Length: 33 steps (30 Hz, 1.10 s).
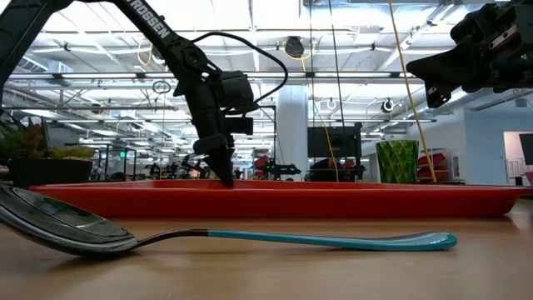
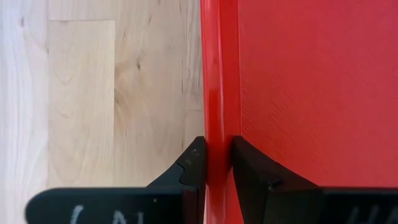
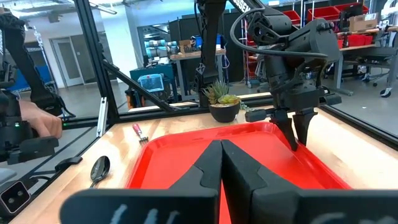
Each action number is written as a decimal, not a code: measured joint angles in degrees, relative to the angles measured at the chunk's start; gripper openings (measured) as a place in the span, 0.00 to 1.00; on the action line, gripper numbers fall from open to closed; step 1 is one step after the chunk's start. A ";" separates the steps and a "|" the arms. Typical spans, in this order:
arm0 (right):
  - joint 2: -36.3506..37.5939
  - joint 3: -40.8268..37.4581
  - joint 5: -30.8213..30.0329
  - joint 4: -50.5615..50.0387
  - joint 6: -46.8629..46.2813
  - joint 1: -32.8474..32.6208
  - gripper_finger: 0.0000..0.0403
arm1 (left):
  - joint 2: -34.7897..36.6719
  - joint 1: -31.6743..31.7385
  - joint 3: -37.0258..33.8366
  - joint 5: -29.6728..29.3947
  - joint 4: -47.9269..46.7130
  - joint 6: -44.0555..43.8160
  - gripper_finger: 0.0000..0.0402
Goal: Pick and place plate/cup/fork/spoon on tray
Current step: Prepare the red tray
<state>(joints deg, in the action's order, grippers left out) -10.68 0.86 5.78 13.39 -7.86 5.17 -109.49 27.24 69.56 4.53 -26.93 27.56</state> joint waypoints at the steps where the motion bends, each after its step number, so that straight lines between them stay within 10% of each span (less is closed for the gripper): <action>1: 0.00 0.00 0.00 0.00 0.00 -0.02 0.00 | 0.00 -0.02 0.00 0.02 0.21 0.35 0.14; 33: -0.02 0.00 0.02 0.02 -0.66 -0.01 0.00 | 0.09 -1.13 0.04 -2.10 2.31 -2.21 0.36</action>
<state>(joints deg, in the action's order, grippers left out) -10.70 0.86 5.80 13.41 -8.51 5.16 -109.40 26.11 69.60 2.44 -24.62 25.35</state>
